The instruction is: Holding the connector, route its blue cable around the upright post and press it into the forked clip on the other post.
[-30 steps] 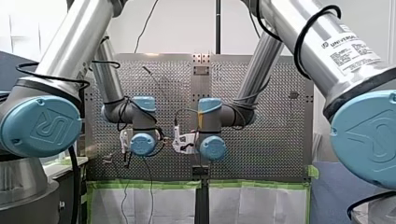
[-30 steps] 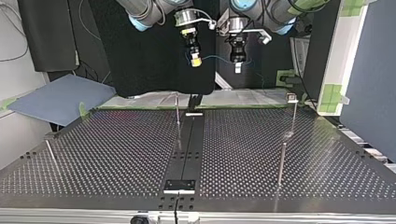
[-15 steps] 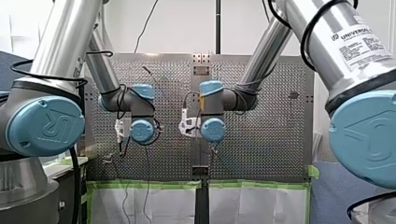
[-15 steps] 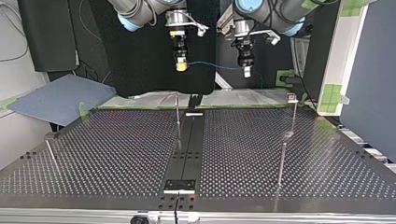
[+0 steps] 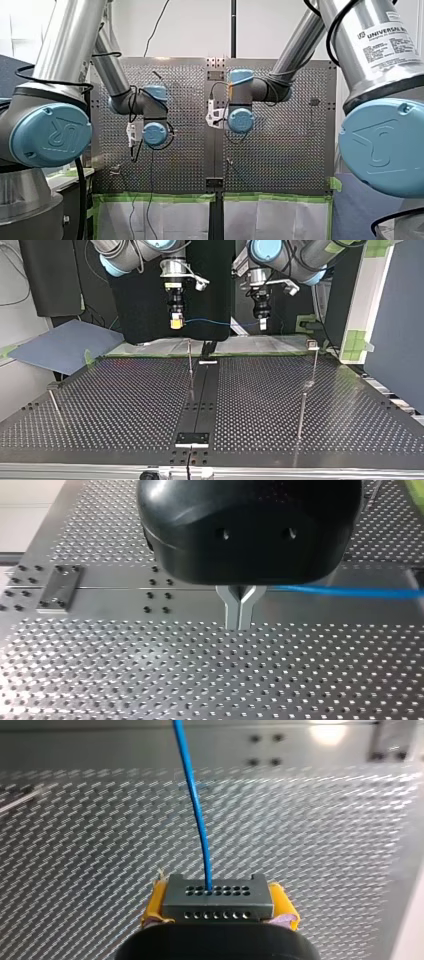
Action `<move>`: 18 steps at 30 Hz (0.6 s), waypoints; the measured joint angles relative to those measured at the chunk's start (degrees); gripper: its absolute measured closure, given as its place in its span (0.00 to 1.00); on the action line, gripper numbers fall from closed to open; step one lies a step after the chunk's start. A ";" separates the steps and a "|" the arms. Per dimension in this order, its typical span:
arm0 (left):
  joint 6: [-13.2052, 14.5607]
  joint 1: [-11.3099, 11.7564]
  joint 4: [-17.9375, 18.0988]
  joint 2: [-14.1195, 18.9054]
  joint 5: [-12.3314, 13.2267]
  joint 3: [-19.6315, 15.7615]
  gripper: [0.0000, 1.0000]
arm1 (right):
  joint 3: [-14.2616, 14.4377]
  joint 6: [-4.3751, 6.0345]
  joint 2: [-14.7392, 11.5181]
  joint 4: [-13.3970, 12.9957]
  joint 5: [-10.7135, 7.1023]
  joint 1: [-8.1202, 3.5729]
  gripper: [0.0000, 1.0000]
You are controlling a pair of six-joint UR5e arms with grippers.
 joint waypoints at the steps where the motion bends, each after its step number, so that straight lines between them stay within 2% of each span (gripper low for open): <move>1: -0.05 0.01 -0.47 0.44 -0.03 0.39 1.00 | -0.42 -0.13 -0.45 0.15 -0.63 -0.06 1.00; 8: -0.34 0.15 -2.38 2.24 -0.31 1.58 1.00 | -3.46 -0.50 -1.16 2.14 -4.07 -0.12 1.00; 18: -2.37 1.45 -6.92 6.75 -4.31 5.66 1.00 | -8.24 -0.54 -1.20 6.43 -8.86 -0.15 1.00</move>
